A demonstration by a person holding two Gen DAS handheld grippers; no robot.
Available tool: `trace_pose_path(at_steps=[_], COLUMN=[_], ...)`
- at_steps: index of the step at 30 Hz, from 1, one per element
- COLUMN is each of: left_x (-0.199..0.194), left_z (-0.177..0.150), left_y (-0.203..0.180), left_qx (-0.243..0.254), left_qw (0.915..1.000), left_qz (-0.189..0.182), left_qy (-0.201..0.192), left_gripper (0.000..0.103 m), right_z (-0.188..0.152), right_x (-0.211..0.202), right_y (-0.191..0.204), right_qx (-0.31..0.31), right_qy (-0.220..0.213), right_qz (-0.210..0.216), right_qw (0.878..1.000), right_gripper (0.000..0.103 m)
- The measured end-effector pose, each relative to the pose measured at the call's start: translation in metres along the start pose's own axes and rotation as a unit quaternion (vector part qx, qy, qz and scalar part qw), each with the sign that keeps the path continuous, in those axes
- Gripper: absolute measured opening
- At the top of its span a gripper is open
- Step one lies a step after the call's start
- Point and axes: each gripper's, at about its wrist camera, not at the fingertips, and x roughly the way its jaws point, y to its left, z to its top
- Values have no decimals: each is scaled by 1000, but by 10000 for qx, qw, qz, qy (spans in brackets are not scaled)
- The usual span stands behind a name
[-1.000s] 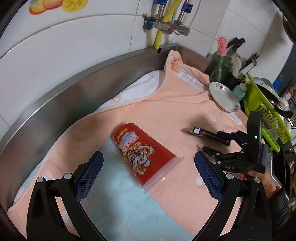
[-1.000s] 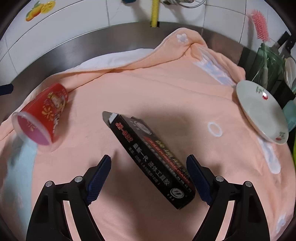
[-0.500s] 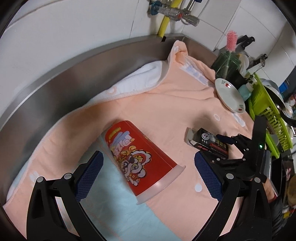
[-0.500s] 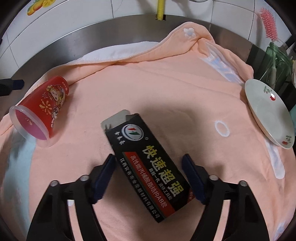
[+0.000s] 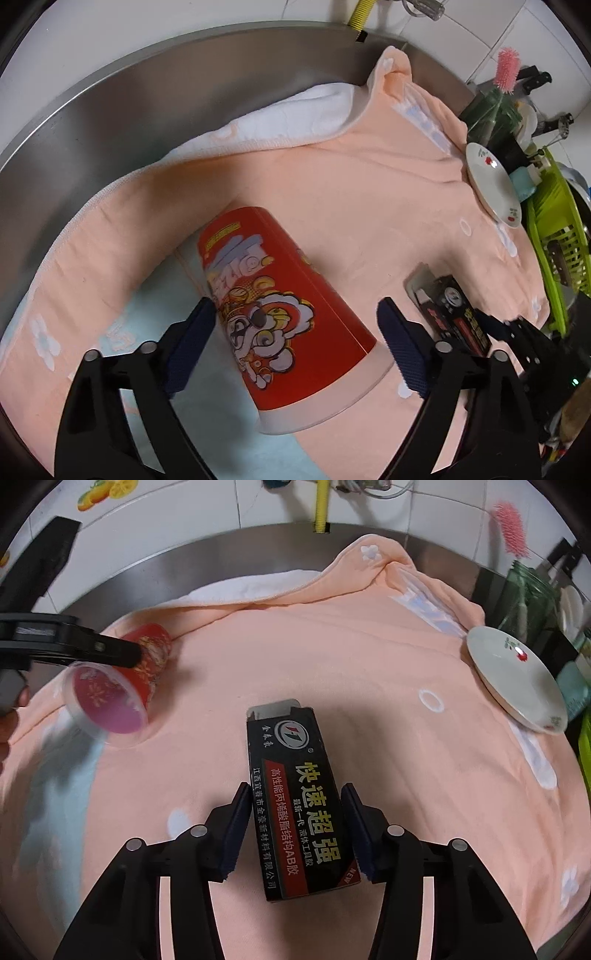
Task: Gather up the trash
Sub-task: 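Grasp the black glue box with the right tool while the left tool grasps the red cup, then lift and carry the box over the green basket while the left tool carries the red cup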
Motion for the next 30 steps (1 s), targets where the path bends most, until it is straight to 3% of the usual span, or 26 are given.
trace_pose_path(at_steps=[1, 14, 21, 25, 30], left_x=[0, -23, -25, -19, -9], left_z=[-1, -34, -47, -50, -54], left_y=[-1, -9, -19, -23, -28], left_qx=[24, 288, 400, 494, 594], left_qw=[10000, 9985, 9983, 9975, 9967], left_qz=[0, -473, -419, -405, -385], left_qy=[-13, -39, 116, 288, 402], left_gripper=[77, 56, 58, 69, 75], right_z=[-2, -54, -76, -77, -76], right_x=[-2, -44, -52, -50, -44], right_y=[0, 21, 33, 38, 39], right_qx=[42, 304, 323, 282, 291], right_qy=[-11, -187, 2, 59, 84], right_qz=[9, -123, -107, -99, -75], right_qw=[10000, 9993, 9994, 9995, 9995], right_gripper=[48, 47, 47, 47, 47])
